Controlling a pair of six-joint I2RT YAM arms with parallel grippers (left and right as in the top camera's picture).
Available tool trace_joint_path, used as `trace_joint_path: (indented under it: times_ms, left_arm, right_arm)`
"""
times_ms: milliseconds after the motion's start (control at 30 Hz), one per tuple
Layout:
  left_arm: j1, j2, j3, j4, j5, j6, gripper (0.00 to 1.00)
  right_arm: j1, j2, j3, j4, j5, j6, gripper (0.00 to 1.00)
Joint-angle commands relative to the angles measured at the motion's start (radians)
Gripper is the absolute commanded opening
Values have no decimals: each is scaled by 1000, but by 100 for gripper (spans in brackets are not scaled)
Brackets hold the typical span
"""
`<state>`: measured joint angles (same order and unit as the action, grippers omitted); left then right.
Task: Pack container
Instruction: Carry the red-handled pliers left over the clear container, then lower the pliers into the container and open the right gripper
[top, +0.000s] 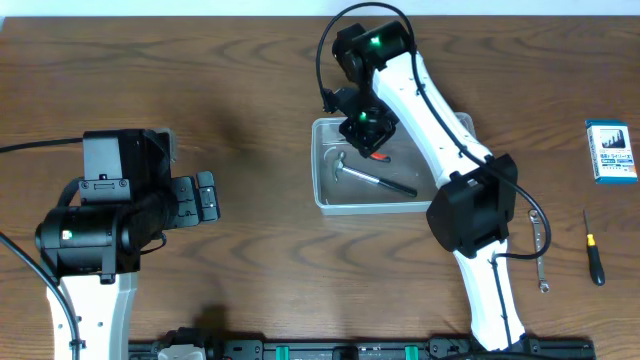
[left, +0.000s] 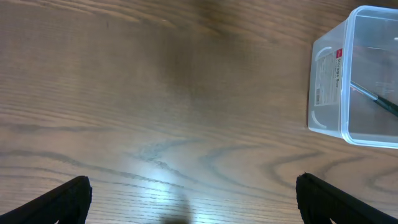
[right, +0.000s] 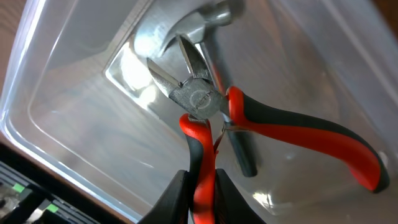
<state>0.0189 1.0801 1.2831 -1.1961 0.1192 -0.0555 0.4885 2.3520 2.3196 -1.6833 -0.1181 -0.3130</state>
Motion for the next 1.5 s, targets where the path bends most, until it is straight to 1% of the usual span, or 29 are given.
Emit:
trace_joint_path:
  times_ms: [0, 600, 733, 1000, 1233, 1300, 1367, 1400, 1433, 1467]
  left_arm:
    - [5, -3, 13, 0, -16, -9, 99]
    - [5, -3, 13, 0, -16, -9, 98]
    - [5, -3, 13, 0, -16, -9, 98]
    - [5, -3, 13, 0, -16, -9, 98]
    - [5, -3, 13, 0, -16, -9, 98]
    - [5, -3, 13, 0, -16, -9, 98]
    - [5, -3, 13, 0, -16, -9, 98]
    - [5, -3, 13, 0, -16, -9, 98]
    - [5, -3, 13, 0, -16, -9, 98]
    - [5, -3, 13, 0, -16, -9, 98]
  right_arm:
    - [9, -7, -29, 1, -34, -36, 13]
    - [12, -7, -244, 156, -47, -35, 17]
    - [12, -7, -250, 166, -46, -35, 19]
    - [12, -7, -249, 169, -35, -35, 28]
    - [12, -7, -208, 126, -13, -32, 30]
    - [12, -7, -157, 85, -13, -29, 33]
    - [9, -7, -83, 37, 8, 11, 34]
    - [6, -7, -34, 4, 28, 33, 37]
    - [2, -7, 18, -18, 54, 56, 45]
    - [-3, -16, 50, -16, 88, 109, 58]
